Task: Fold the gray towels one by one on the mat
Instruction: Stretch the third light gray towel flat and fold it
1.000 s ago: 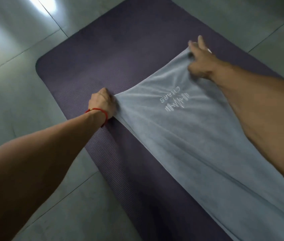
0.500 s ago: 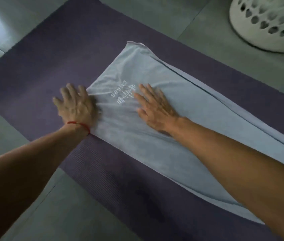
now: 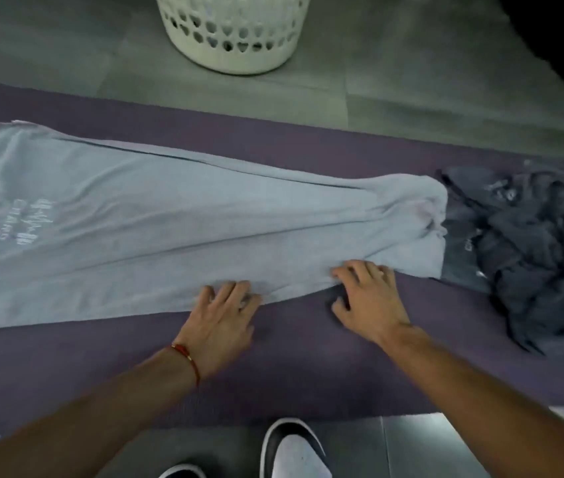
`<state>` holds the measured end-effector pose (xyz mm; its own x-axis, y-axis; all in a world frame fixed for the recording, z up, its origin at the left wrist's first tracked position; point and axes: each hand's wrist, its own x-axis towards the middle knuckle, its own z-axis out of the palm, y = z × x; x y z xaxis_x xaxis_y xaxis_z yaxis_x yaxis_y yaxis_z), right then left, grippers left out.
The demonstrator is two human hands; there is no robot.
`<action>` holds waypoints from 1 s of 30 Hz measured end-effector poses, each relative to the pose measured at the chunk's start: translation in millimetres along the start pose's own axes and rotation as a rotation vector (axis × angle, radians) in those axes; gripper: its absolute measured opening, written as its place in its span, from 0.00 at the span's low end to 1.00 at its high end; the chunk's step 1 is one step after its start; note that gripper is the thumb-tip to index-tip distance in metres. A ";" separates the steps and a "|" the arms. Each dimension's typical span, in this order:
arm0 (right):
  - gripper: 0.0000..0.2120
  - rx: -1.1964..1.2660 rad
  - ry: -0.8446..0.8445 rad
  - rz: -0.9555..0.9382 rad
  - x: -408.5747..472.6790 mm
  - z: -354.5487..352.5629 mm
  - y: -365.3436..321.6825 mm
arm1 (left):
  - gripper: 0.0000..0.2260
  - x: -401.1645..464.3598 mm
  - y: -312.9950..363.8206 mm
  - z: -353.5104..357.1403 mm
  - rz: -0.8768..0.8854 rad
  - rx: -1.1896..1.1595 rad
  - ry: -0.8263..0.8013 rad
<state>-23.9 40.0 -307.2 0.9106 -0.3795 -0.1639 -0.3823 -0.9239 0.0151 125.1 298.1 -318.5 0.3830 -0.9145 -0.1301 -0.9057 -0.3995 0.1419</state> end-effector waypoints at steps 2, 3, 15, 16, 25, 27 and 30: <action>0.29 0.001 -0.063 0.093 -10.9 2.1 26.0 | 0.18 13.0 4.3 -4.1 0.016 0.017 -0.040; 0.30 0.001 -0.071 0.137 -12.7 2.6 35.6 | 0.19 19.5 2.5 -6.0 0.030 0.009 -0.053; 0.16 0.037 -0.046 0.270 7.0 -2.9 112.5 | 0.12 61.8 -9.9 -39.9 0.255 -0.116 -0.537; 0.13 0.014 -0.061 0.214 -3.9 -5.2 118.3 | 0.07 65.4 -6.0 -44.5 0.283 -0.083 -0.608; 0.09 0.246 0.148 0.253 -47.6 -14.6 147.8 | 0.14 184.3 52.2 -68.0 0.296 0.130 -0.307; 0.05 0.284 0.307 0.369 -26.4 -17.7 167.3 | 0.17 222.7 62.0 -69.7 0.227 0.151 -0.268; 0.18 0.229 0.157 0.538 10.7 -19.5 204.7 | 0.22 270.1 68.5 -70.4 0.136 0.111 -0.250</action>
<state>-89.3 -154.1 -286.6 0.5855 -0.8095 -0.0441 -0.8039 -0.5728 -0.1602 179.4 19.3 -274.8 0.2129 -0.9096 -0.3568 -0.9651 -0.2528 0.0687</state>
